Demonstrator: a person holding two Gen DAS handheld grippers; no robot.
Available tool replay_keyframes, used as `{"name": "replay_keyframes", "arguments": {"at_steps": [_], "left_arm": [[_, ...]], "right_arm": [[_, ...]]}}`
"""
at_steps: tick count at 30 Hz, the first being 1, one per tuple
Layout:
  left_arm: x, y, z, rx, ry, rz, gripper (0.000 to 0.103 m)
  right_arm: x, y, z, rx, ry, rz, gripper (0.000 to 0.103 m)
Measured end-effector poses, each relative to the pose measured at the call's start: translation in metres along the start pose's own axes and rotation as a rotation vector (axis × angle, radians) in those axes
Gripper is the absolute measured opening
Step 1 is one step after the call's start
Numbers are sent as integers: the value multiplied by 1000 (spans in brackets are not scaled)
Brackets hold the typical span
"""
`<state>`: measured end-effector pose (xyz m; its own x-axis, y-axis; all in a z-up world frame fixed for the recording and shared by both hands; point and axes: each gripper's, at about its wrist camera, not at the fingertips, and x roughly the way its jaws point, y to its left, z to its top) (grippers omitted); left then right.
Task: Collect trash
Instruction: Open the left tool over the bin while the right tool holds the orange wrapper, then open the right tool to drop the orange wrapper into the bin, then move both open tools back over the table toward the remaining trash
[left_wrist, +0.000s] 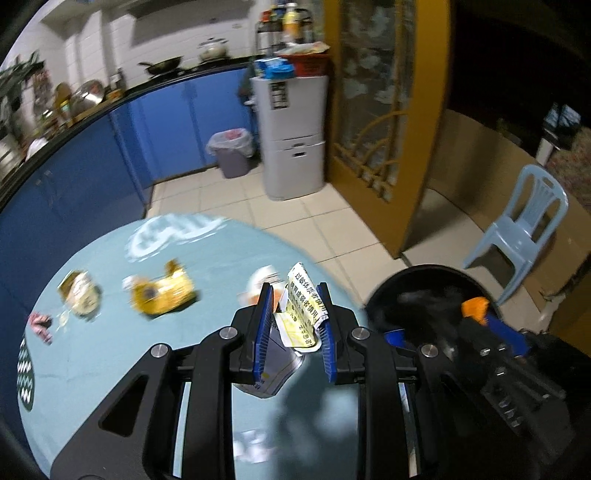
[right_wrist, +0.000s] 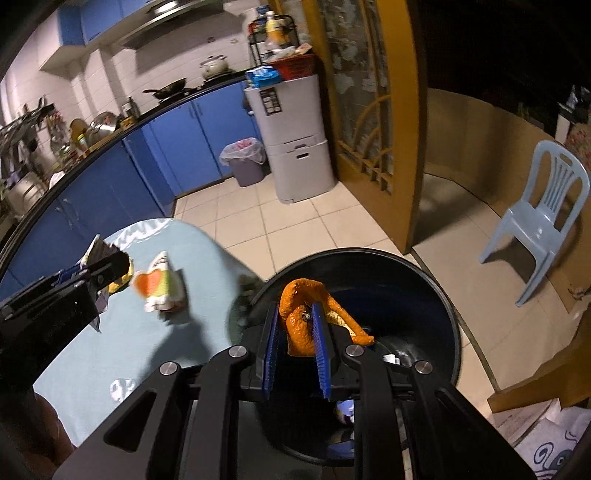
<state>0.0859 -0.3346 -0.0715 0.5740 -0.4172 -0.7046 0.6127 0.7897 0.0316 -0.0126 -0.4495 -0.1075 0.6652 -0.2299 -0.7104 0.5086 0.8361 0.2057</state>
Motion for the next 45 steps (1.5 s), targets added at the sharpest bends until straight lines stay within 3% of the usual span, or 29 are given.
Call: {"name": "replay_keyframes", "arguments": {"at_steps": [11,12,14,15,18,25,26,27,45], "left_arm": [[19,-79,19,119,3,-97,28],[21,-84,19,124,11,-105,32],[27,-90,21,124,27,-117,60],[29,-91,22,119,28,-113,99],[28,-91,24,104,-7,-90,100],[40,-79,22,70,32,-44,100],[41,-79,22,66,34,-40,100],[41,-76,21,62,38,-35,100],[26,-60,21,32,18,-43,100]], "right_arm": [[8,-47,-2,71,10,-22,18],[9,-49,-2,73,13,-21,18],[11,-54,-3,79,19,-22,18],[13,-56,-4,85,21,-22,18],[17,-63,-3,106,28,-16,18],[38,-70,-2,132,104,16,24],[40,-70,-3,132,107,16,47],[41,-71,-3,135,105,12,98],[24,-60,1,131,66,-24,96]]}}
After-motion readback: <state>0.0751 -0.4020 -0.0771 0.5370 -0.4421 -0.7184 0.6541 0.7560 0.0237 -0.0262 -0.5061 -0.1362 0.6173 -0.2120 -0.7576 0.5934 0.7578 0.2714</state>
